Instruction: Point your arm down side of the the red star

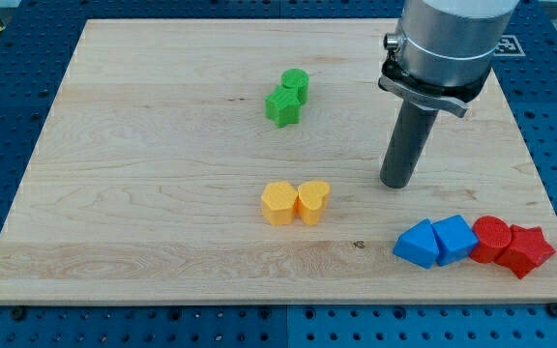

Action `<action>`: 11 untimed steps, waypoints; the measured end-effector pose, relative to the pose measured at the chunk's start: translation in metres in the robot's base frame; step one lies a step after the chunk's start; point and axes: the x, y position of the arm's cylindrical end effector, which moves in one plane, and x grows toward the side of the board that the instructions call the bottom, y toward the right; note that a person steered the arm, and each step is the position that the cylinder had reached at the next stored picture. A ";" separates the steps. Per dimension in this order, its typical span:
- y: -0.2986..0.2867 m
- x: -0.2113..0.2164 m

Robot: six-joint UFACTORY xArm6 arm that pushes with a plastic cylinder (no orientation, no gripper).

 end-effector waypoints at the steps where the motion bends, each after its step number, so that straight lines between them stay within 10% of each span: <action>1: 0.037 0.020; 6: 0.078 0.018; 8: 0.200 0.079; 11: 0.187 0.125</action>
